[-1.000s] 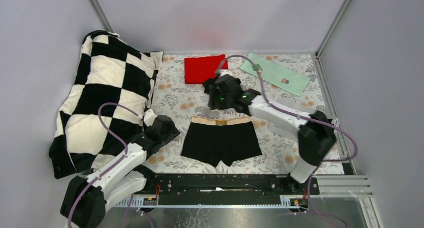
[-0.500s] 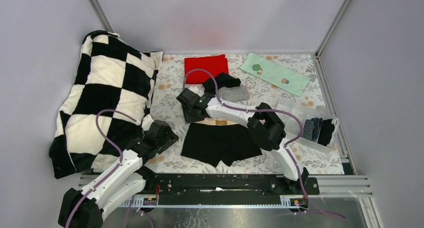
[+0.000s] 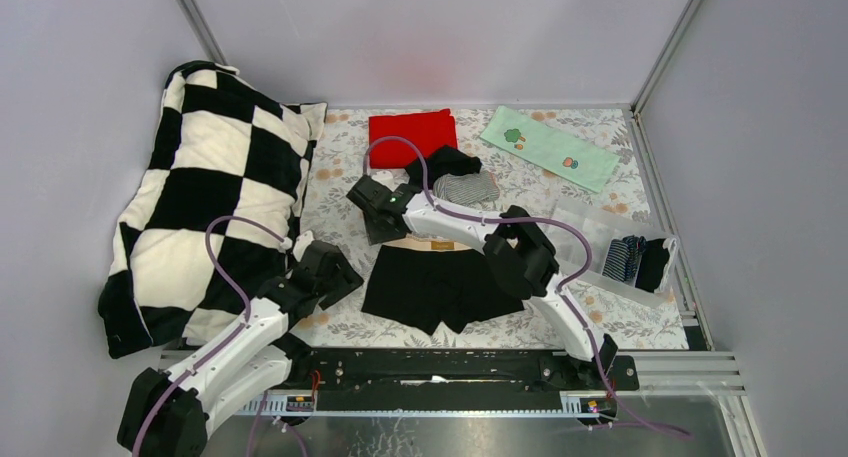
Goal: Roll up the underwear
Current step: Fold the underwear at the center of the board.
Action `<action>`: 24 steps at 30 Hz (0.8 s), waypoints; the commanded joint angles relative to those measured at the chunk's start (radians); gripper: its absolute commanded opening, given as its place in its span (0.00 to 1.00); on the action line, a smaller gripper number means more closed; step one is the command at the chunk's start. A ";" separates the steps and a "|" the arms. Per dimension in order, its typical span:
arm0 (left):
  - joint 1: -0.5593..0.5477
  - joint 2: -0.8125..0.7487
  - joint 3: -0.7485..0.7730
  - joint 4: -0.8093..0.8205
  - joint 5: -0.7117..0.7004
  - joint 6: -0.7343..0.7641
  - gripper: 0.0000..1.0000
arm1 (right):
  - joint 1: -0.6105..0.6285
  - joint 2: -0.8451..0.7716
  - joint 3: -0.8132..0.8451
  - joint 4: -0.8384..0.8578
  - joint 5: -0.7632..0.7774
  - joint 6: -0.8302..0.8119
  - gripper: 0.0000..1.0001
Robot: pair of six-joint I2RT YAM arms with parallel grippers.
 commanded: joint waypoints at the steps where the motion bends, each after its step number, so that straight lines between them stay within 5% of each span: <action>1: 0.004 0.006 -0.019 0.058 0.033 0.036 0.67 | -0.001 0.049 0.092 -0.053 0.057 -0.015 0.46; 13: -0.013 0.032 -0.022 0.074 0.055 0.047 0.67 | -0.004 0.110 0.130 -0.081 0.092 -0.031 0.44; 24: -0.086 0.029 -0.044 0.072 0.049 0.032 0.65 | -0.014 0.112 0.103 -0.067 0.080 -0.036 0.25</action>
